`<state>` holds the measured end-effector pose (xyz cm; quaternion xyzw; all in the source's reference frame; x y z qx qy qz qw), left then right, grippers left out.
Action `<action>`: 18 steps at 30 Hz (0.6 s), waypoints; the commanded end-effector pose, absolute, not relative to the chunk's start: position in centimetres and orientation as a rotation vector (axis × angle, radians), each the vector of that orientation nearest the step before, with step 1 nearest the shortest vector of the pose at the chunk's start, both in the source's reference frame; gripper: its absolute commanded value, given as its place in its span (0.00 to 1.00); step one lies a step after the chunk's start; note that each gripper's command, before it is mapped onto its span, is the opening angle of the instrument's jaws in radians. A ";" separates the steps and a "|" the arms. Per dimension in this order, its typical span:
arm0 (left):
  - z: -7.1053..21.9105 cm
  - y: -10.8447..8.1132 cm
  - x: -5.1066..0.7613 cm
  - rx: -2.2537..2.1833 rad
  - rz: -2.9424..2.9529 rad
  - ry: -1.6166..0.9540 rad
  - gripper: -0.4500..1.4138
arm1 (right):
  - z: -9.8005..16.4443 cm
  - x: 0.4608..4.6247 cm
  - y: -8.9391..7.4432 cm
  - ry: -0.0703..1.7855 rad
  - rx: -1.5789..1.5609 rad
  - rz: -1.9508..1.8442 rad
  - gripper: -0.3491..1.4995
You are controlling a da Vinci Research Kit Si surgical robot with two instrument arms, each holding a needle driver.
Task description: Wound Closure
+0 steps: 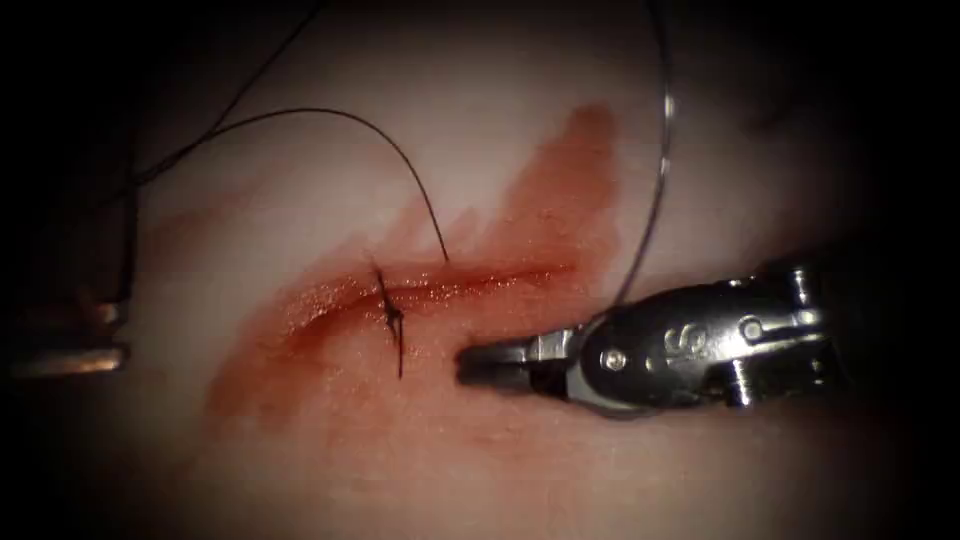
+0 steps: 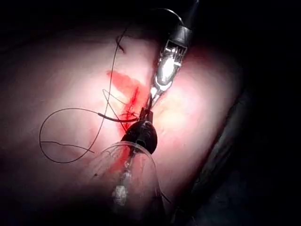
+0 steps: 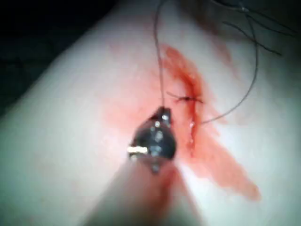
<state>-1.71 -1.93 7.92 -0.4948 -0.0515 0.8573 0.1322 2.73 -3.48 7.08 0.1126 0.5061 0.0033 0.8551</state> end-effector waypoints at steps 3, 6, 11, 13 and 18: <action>8.0 -2.0 -1.77 -1.437 2.488 -0.154 0.00 | 7.0 2.77 -3.5 1.066 0.256 -0.001 0.00; 8.0 -2.0 -1.76 -1.437 2.488 -0.154 0.00 | 7.0 2.76 -3.6 1.061 0.266 -0.007 0.00; 8.0 -2.0 -1.76 -1.437 2.488 -0.154 0.00 | 6.8 2.73 -3.7 1.047 0.312 -0.039 0.00; 8.0 -2.0 -1.76 -1.438 2.488 -0.154 0.00 | 6.7 2.71 -3.7 1.048 0.338 -0.058 0.00; 8.0 -2.0 -1.76 -1.438 2.488 -0.155 0.00 | 6.5 2.69 -3.9 1.038 0.402 -0.137 0.00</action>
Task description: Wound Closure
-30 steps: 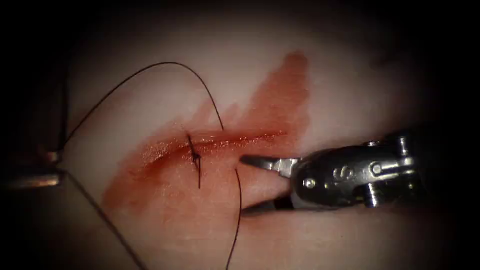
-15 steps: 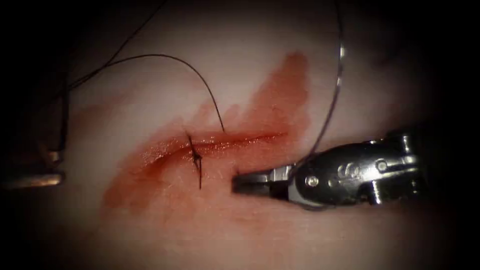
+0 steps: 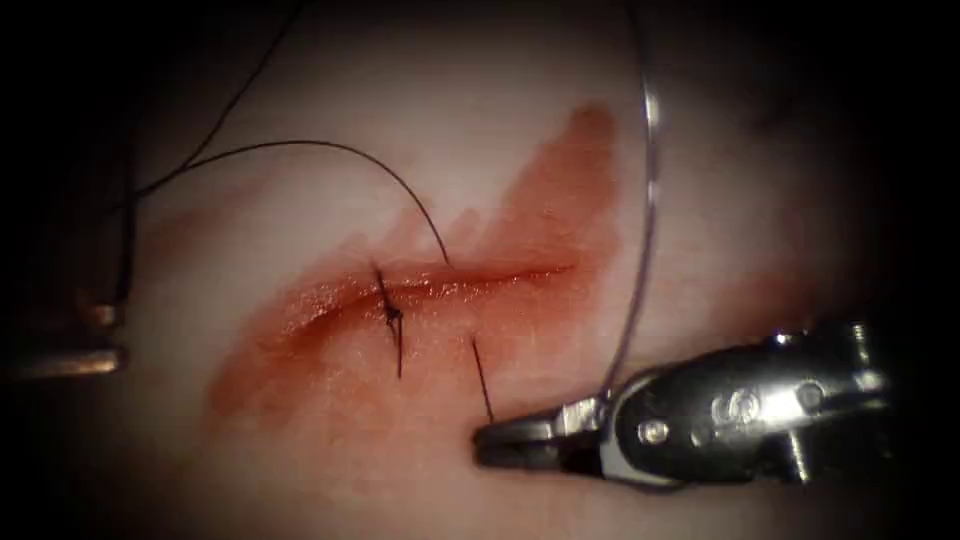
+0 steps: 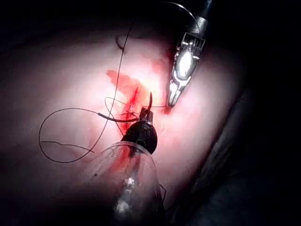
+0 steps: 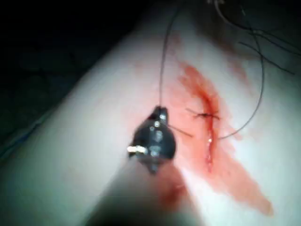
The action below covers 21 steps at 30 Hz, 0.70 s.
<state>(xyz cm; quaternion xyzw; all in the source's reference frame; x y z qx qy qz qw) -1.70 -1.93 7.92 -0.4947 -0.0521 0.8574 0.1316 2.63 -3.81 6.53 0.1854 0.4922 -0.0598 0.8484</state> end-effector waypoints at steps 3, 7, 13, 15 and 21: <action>8.0 -2.0 -1.75 -1.439 2.488 -0.155 0.00 | 6.3 2.69 -4.1 1.031 0.451 -0.187 0.00; 8.0 -2.0 -1.73 -1.438 2.484 -0.161 0.00 | 6.1 2.69 -4.2 1.038 0.518 -0.258 0.00; 8.0 -2.0 -1.68 -1.442 2.486 -0.163 0.00 | 5.7 2.73 -4.4 1.043 0.606 -0.362 0.00; 8.0 -2.0 -1.67 -1.442 2.486 -0.164 0.00 | 5.7 2.74 -4.5 1.056 0.615 -0.380 0.00; 8.0 -2.0 -1.64 -1.445 2.487 -0.166 0.00 | 5.7 2.59 -4.1 1.064 0.477 -0.293 0.74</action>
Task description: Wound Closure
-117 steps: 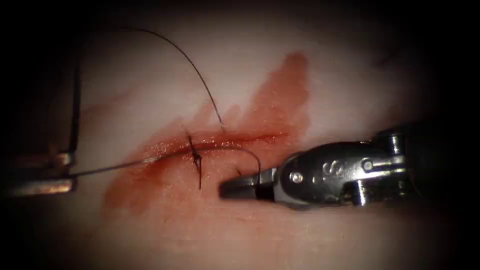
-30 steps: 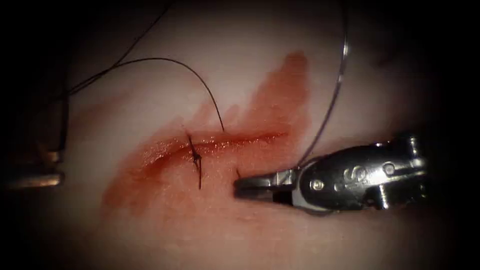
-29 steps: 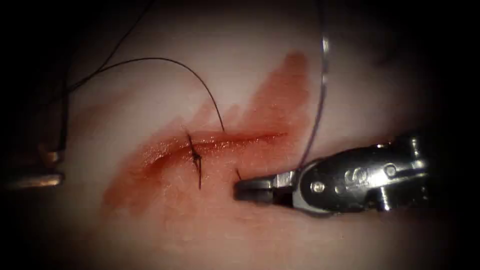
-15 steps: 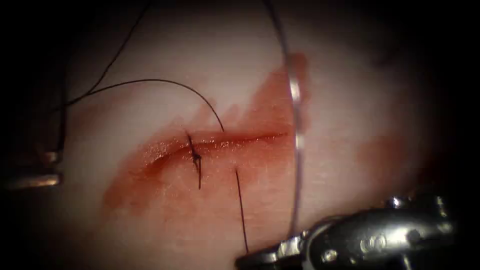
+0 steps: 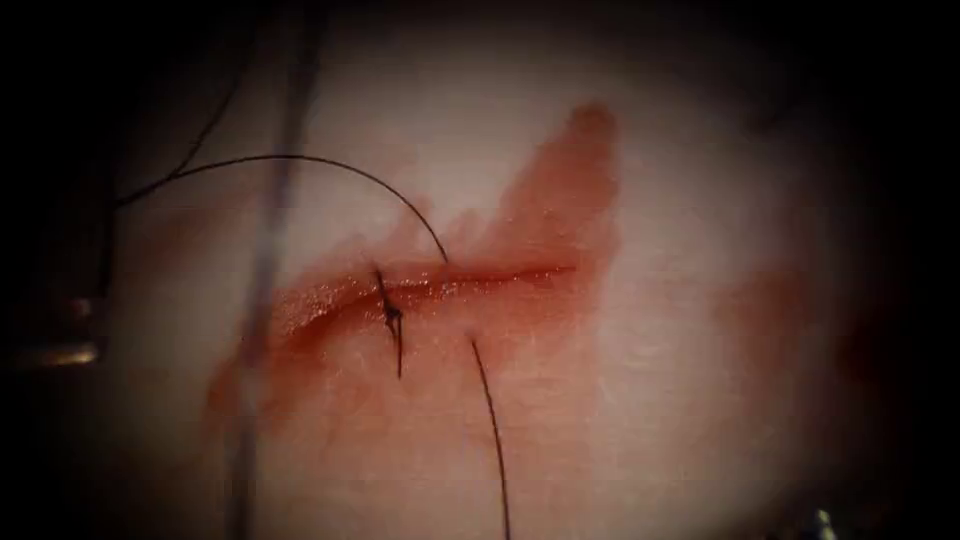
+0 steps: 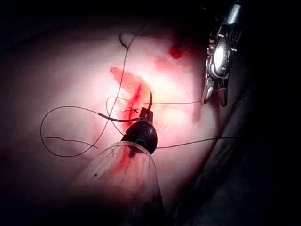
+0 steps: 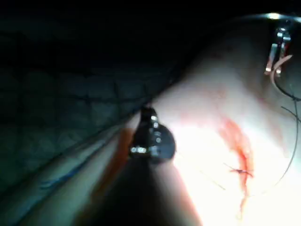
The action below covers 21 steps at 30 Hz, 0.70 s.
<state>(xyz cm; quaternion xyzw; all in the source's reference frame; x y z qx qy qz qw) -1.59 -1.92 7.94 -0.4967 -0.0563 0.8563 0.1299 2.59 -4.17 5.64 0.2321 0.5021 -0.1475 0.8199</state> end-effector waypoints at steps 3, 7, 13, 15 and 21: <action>8.0 -2.0 -1.63 -1.446 2.489 -0.165 0.00 | 5.7 2.42 -3.8 1.052 0.397 -0.206 0.86; 8.1 -2.0 -1.60 -1.449 2.493 -0.159 0.00 | 5.9 2.17 -3.5 1.036 0.296 -0.098 0.92; 8.1 -2.1 -1.52 -1.443 2.481 -0.168 0.00 | 6.2 2.25 -3.5 1.017 0.265 -0.027 0.93; 8.1 -2.2 -1.48 -1.441 2.480 -0.167 0.00 | 6.3 2.34 -3.6 1.020 0.259 -0.015 0.92; 8.2 -2.3 -1.39 -1.434 2.469 -0.171 0.00 | 6.7 2.56 -3.6 1.010 0.244 -0.022 0.91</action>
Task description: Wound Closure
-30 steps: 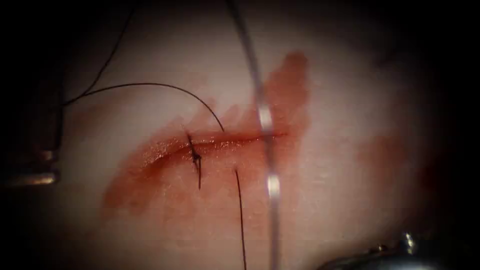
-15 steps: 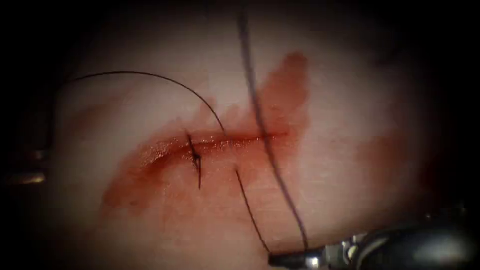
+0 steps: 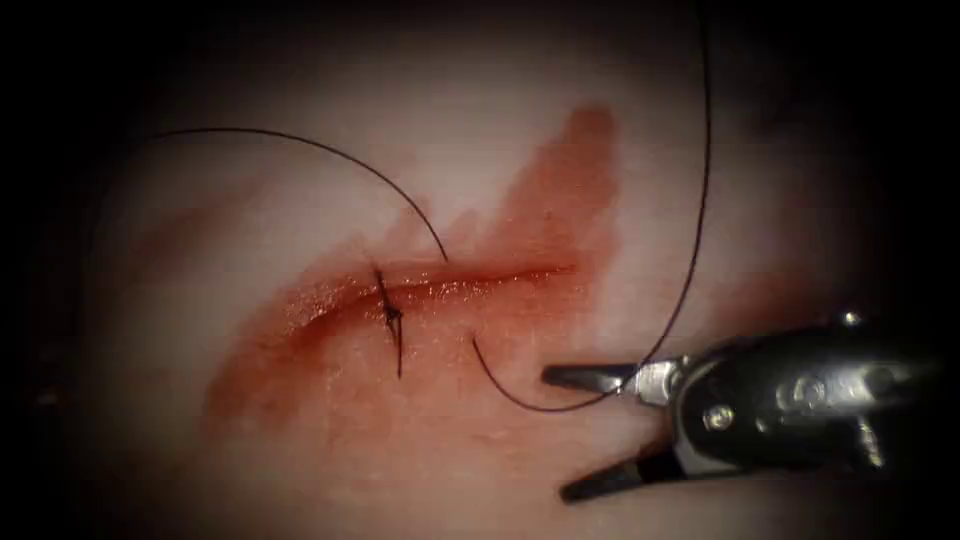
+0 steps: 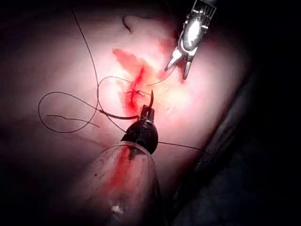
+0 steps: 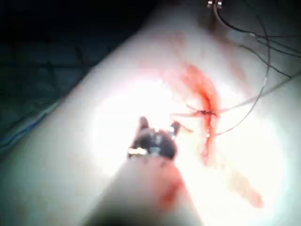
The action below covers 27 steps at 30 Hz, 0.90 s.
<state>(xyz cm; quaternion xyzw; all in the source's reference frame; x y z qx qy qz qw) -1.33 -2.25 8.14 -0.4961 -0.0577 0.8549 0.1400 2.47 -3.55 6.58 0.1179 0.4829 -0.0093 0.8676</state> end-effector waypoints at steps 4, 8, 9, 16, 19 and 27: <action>8.2 -2.4 -1.37 -1.429 2.468 -0.162 0.00 | 6.8 2.65 -3.6 1.009 0.232 -0.015 0.87; 8.3 -2.5 -1.42 -1.416 2.460 -0.151 0.00 | 6.9 2.70 -3.5 1.021 0.219 -0.004 0.75; 8.3 -2.5 -1.44 -1.417 2.459 -0.152 0.00 | 6.9 2.72 -3.5 1.019 0.217 -0.002 0.71; 8.3 -2.5 -1.54 -1.411 2.459 -0.154 0.00 | 7.0 2.85 -3.4 1.035 0.215 0.030 0.65; 8.3 -2.5 -1.57 -1.423 2.446 -0.142 0.00 | 7.0 2.89 -3.5 1.044 0.223 0.056 0.45; 8.4 -2.5 -1.61 -1.423 2.444 -0.132 0.00 | 7.0 2.76 -3.5 1.014 0.281 0.060 0.00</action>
